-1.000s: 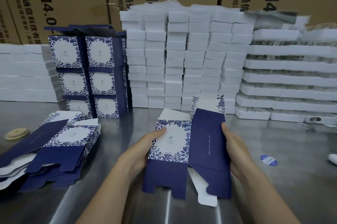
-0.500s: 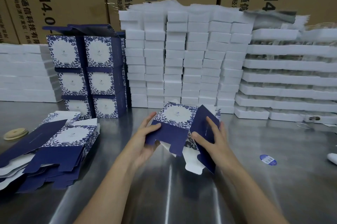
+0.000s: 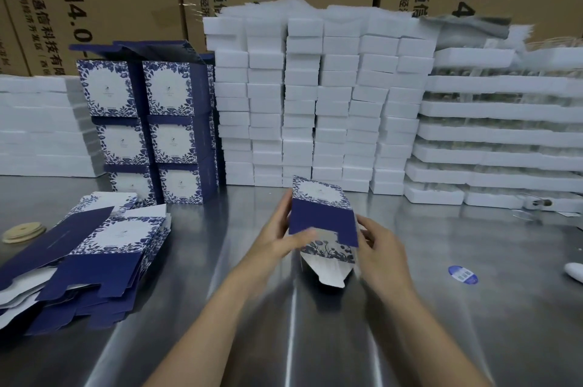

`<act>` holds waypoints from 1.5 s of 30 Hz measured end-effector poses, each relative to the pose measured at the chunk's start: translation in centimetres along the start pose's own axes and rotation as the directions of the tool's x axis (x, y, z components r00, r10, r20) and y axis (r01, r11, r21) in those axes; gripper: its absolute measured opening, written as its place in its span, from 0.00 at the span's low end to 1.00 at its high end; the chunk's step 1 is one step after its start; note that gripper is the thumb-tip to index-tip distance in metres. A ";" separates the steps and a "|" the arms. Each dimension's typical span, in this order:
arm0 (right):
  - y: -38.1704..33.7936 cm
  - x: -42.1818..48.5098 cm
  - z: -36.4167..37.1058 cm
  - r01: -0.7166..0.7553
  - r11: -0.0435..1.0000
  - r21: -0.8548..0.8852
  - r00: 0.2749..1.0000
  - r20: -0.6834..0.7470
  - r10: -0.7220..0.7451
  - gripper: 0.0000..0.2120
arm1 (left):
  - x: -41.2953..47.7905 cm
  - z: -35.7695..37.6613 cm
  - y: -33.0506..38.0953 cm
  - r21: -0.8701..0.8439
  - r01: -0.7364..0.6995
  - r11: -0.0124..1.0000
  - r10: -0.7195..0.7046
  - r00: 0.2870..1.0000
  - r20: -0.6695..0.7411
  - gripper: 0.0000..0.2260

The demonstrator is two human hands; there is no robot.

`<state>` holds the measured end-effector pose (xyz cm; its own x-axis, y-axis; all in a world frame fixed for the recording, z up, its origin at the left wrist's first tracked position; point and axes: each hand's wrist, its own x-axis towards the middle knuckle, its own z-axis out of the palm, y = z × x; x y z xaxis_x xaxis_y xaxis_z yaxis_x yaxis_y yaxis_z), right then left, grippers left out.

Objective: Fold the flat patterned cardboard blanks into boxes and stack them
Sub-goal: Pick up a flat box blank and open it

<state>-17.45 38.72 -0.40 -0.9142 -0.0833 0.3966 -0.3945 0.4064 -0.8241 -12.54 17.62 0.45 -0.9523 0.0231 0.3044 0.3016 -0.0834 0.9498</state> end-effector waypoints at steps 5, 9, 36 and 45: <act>-0.2 -0.4 -0.2 0.038 0.997 0.068 0.992 -0.125 -0.029 0.33 | -0.3 1.4 -1.7 0.483 -0.180 0.857 0.231 0.972 -0.047 0.43; -0.1 -0.3 -0.4 0.175 0.984 -0.033 0.963 -0.201 -0.178 0.40 | 0.0 0.5 -1.7 0.699 -0.293 0.652 0.468 0.881 -0.067 0.39; 1.4 0.6 0.3 0.283 0.783 -0.554 0.870 -0.195 -0.453 0.34 | -1.3 3.1 -1.0 0.838 -0.341 0.426 0.508 0.857 0.090 0.30; 0.5 0.6 -0.1 -0.153 0.969 -0.195 0.965 -0.242 0.104 0.33 | -1.3 4.2 -0.4 0.487 -0.260 0.834 0.418 0.874 -0.248 0.33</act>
<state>-18.21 38.99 -0.55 -0.9005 0.1818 0.3950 -0.2243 0.5840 -0.7802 -11.26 21.78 0.00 -0.7182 -0.2616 0.6448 0.5225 0.4092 0.7480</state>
